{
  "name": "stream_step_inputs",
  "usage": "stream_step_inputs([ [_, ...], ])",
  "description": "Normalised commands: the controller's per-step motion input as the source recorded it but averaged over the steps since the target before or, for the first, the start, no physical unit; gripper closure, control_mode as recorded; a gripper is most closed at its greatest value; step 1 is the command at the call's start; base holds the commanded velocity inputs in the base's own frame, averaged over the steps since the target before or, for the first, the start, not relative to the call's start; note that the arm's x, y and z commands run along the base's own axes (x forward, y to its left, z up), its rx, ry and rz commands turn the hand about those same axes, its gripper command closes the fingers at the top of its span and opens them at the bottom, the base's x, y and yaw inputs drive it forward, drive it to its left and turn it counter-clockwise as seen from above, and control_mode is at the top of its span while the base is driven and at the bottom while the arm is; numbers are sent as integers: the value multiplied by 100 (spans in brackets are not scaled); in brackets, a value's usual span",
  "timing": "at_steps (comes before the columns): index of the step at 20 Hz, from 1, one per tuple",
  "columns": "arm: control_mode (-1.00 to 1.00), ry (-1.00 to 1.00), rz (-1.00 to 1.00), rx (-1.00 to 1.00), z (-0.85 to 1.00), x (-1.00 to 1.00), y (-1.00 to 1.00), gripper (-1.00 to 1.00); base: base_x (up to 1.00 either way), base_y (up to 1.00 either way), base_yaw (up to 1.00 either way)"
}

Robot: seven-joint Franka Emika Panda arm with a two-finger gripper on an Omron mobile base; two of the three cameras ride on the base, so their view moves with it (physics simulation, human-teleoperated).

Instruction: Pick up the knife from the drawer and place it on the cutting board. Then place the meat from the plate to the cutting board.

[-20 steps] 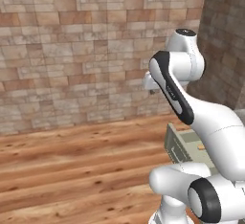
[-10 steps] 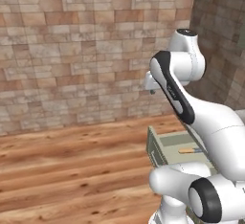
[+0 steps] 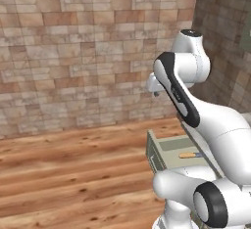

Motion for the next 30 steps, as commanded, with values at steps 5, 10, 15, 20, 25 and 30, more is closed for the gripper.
stream_step_inputs([
  [5,100,0,0,0,0,0,0,-100,32,-29,0],
  [10,100,0,0,0,0,0,0,-100,30,-35,0],
  [15,100,0,0,0,0,0,0,-100,10,-43,0],
  [20,100,0,0,0,0,0,0,-100,-1,-37,0],
  [25,100,0,0,0,0,0,0,-100,-10,-15,0],
  [30,100,0,0,0,0,0,0,-100,-5,-11,0],
])
